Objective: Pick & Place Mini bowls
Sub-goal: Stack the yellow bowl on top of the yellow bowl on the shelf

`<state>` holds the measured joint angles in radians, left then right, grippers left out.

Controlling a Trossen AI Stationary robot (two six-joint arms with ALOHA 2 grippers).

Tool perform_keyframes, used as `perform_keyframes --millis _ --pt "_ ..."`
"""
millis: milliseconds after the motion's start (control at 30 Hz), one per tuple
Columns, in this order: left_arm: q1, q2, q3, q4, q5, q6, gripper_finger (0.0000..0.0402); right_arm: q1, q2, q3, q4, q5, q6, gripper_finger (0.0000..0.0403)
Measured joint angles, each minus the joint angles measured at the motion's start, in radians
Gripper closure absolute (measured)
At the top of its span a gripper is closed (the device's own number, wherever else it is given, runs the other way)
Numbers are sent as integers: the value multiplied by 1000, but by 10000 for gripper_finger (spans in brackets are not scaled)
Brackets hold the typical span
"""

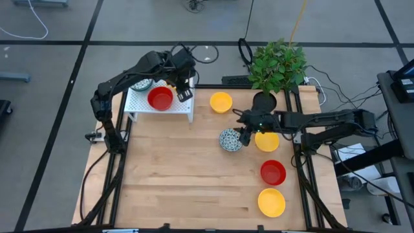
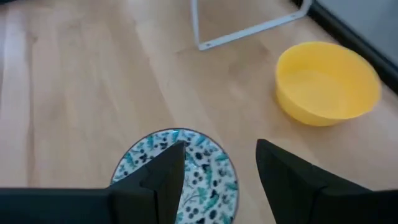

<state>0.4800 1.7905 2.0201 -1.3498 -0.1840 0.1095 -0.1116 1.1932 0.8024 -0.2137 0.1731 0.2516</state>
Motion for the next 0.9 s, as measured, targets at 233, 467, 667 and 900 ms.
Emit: perform_keyframes --millis 233,467,667,900 --pt "-49 0 -8 -56 112 -163 247 2 34 75 -100 -16 -15 216" --pt "-145 5 -87 73 131 -187 247 33 -11 145 -378 79 -5 216" --pt "-203 6 -232 423 131 -112 247 95 -80 148 -476 120 20 216" --pt "-213 13 -471 867 131 -148 247 133 -149 148 -485 120 129 216"
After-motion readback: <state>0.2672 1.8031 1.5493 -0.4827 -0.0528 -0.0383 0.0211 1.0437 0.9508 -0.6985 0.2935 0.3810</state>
